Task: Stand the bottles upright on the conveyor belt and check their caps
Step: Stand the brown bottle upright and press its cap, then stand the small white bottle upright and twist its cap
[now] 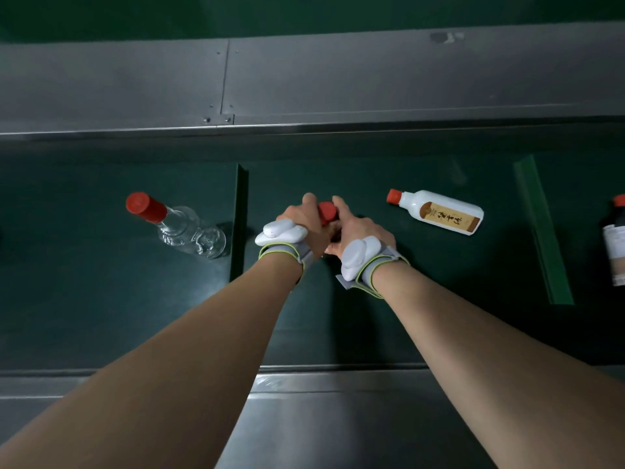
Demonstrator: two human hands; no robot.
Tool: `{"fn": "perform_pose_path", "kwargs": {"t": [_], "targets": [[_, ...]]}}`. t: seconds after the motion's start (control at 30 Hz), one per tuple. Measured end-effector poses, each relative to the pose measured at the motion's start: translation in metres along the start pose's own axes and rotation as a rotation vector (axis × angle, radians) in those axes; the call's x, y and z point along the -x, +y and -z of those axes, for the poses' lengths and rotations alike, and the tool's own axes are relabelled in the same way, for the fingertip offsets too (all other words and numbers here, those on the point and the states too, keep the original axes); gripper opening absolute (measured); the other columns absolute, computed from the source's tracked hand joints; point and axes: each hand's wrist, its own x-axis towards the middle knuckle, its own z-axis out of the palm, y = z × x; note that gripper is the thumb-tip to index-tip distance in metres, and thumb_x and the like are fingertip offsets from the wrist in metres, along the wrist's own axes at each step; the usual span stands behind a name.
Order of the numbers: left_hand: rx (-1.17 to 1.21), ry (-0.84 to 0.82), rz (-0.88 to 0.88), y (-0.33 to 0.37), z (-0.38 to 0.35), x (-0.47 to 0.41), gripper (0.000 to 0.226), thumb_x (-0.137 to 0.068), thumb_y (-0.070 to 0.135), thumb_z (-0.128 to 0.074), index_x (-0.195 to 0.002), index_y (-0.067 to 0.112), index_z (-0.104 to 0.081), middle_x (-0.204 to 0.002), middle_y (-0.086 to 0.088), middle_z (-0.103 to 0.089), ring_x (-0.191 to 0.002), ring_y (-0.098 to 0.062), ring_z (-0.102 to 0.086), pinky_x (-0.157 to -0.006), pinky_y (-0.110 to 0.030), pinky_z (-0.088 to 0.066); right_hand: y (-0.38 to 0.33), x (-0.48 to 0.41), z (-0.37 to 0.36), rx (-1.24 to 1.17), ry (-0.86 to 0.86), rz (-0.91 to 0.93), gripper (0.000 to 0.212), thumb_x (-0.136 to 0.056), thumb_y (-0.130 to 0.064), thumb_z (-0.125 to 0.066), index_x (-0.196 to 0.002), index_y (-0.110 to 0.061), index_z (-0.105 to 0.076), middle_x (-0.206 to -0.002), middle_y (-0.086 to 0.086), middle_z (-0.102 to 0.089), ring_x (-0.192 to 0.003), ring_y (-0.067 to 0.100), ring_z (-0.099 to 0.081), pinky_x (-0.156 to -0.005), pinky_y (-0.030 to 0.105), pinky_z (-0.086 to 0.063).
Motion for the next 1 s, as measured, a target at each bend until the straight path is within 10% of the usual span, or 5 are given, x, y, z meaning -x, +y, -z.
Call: {"fn": "perform_pose_path", "kwargs": {"t": [0.3, 0.5, 1.0], "targets": [[0.224, 0.098, 0.16, -0.013, -0.029, 0.029, 0.064, -0.08, 0.056, -0.069, -0.124, 0.018, -0.044, -0.112, -0.01, -0.067, -0.101, -0.035, -0.062, -0.072, -0.032, -0.039, 0.031, 0.038, -0.006, 0.066, -0.065, -0.125, 0.08, -0.094, -0.04, -0.049, -0.152, -0.023, 0.002, -0.127, 0.012, -0.058, -0.108, 0.032, -0.059, -0.077, 0.036, -0.044], [0.062, -0.107, 0.246, -0.017, -0.054, 0.05, 0.072, -0.078, 0.065, -0.063, -0.128, 0.016, -0.047, -0.123, -0.011, -0.063, -0.109, -0.034, -0.061, -0.085, -0.036, -0.046, 0.059, 0.072, -0.018, 0.024, -0.078, -0.197, 0.078, -0.092, -0.039, -0.048, -0.152, -0.026, 0.0, -0.109, 0.007, -0.065, -0.082, 0.027, -0.059, -0.067, 0.033, -0.047], [0.129, -0.233, -0.192, 0.071, -0.095, 0.084, 0.08, -0.084, 0.046, -0.068, -0.149, 0.034, -0.025, -0.139, -0.01, -0.052, -0.124, -0.029, -0.052, -0.1, -0.035, -0.044, 0.137, 0.117, -0.01, -0.045, 0.041, -0.289, 0.077, -0.091, -0.044, -0.05, -0.15, -0.037, 0.0, -0.116, -0.001, -0.067, -0.096, 0.026, -0.065, -0.072, 0.034, -0.053]]}}
